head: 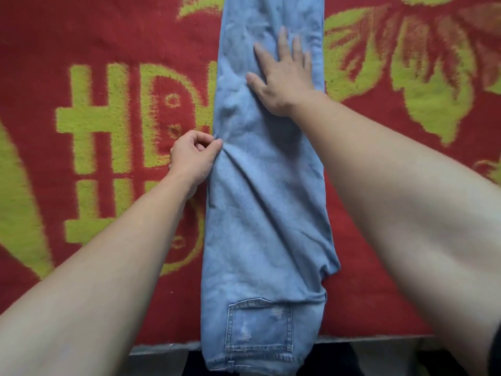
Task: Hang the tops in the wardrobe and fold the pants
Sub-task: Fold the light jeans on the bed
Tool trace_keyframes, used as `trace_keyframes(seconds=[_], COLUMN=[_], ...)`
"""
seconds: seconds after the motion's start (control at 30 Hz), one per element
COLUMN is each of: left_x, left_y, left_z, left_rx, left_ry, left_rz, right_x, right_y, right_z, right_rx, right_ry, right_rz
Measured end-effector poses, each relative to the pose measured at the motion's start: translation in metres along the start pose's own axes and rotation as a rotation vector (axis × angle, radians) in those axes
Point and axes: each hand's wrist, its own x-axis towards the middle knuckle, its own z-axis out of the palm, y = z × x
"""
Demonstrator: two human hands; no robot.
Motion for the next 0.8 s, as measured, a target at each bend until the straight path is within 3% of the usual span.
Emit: trace_keyframes(seconds=[0.17,0.27,0.4,0.47,0.57,0.8], left_x=[-0.031,-0.083,-0.176,-0.216,-0.253,-0.285], left_y=[-0.004,-0.036,-0.1,-0.123,-0.145,-0.156], left_z=[-0.004,-0.005,-0.017,-0.024,-0.032,-0.049], left_rx=[0.023,0.039,0.169,0.246,0.267,0.306], left_ry=[0.063,0.02,-0.163,-0.257,-0.314,-0.426], left_rz=[0.034,-0.078,-0.192,-0.189,-0.248,-0.246], right_x=[-0.121,-0.209,-0.316,-0.36,-0.412,-0.445], right_y=[-0.008,0.0,0.013,0.019,0.013,0.008], right_z=[0.022,0.051,0.108,0.134,0.161,0.153], right_rx=[0.284,0.442,0.553,0.719,0.77,0.907], right_ry=[0.347,0.41,0.286,0.074,-0.229,-0.334], right_rz=[0.203,0.445,0.809,0.938,0.933,0.768])
